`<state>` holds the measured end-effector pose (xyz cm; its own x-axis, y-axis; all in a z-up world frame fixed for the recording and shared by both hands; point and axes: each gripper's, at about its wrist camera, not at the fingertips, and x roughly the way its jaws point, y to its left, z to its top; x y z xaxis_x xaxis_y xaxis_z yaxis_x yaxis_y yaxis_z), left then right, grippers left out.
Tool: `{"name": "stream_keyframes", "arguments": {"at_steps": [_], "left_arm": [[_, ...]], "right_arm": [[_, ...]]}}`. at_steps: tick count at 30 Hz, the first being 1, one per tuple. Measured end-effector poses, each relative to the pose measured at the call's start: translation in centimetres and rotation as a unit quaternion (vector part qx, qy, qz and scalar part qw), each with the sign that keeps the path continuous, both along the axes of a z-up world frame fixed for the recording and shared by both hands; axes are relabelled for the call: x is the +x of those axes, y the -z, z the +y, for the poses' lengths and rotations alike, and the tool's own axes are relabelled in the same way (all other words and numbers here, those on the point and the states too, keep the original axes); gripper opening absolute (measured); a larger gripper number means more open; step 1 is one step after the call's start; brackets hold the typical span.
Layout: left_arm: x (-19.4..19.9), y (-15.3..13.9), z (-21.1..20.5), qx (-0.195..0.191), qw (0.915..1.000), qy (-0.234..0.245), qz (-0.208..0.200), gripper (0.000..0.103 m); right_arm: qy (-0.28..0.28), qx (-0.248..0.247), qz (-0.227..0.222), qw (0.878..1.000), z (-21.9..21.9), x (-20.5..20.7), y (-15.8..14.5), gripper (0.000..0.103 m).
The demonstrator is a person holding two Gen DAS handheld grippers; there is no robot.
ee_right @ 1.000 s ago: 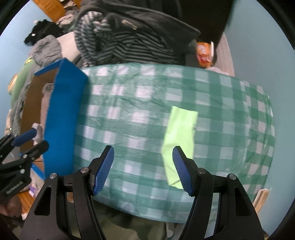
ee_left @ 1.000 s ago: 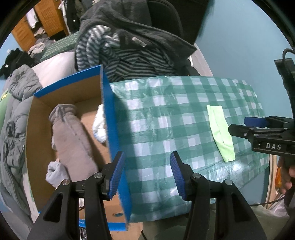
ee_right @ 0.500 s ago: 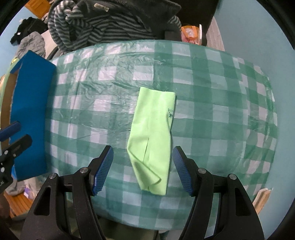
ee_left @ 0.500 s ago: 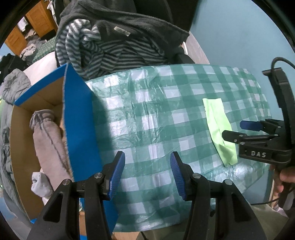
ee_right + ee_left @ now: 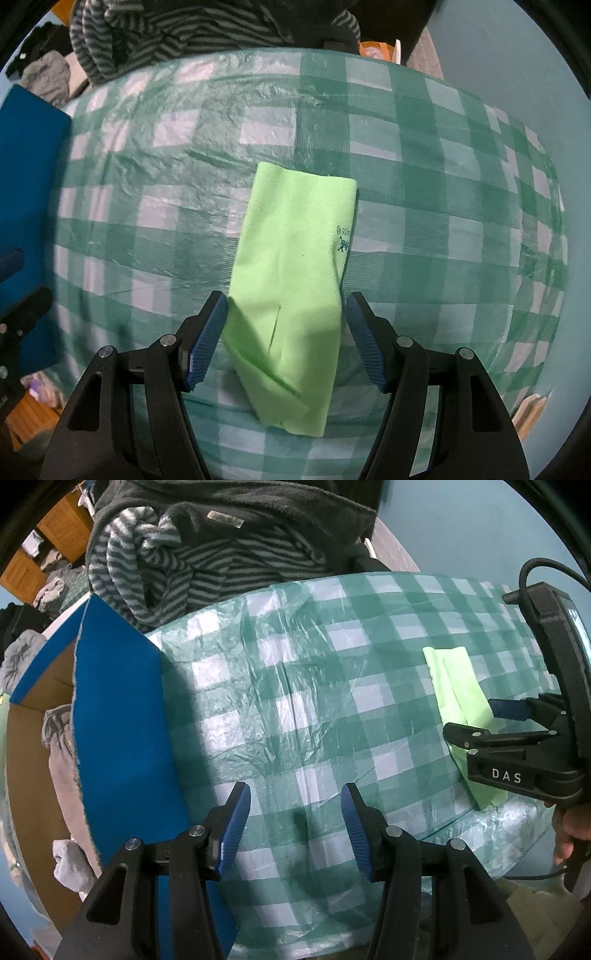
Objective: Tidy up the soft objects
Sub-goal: 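Grasp the lime-green cloth at its middle with the right gripper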
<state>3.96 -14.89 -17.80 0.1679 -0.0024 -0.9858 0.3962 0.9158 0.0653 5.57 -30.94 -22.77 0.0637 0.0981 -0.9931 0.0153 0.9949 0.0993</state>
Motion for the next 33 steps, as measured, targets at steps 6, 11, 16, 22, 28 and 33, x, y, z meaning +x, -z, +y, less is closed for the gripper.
{"name": "stream_keyframes", "arguments": {"at_steps": [6,11,16,22,28,33], "left_arm": [[-0.1,0.0,0.3,-0.008,0.9999,-0.006,0.001,0.04],[-0.8,-0.4,0.6,-0.009,0.9999,-0.003,-0.006,0.036],[-1.6,-0.7,1.3,-0.008,1.0,-0.002,-0.005,0.036],[-2.2,-1.0,1.7,-0.008,0.9999,0.004,-0.006,0.036],[-2.6,-1.7,2.2,-0.01,0.9999,0.006,-0.012,0.03],[-3.0,-2.5,2.9,-0.017,0.9997,0.001,-0.016,0.03]], "right_arm": [[-0.013,-0.023,-0.012,1.0,0.7,-0.3,0.2,0.07],[-0.012,-0.031,-0.019,0.999,1.1,-0.9,0.2,0.07],[-0.012,-0.028,-0.026,0.999,1.7,-1.8,0.2,0.059],[-0.019,-0.025,-0.035,0.999,2.2,-2.0,-0.8,0.012],[-0.009,0.011,-0.047,0.999,2.3,-2.6,-2.3,0.007],[-0.011,0.034,-0.066,0.997,2.3,-2.8,-4.1,0.007]]}}
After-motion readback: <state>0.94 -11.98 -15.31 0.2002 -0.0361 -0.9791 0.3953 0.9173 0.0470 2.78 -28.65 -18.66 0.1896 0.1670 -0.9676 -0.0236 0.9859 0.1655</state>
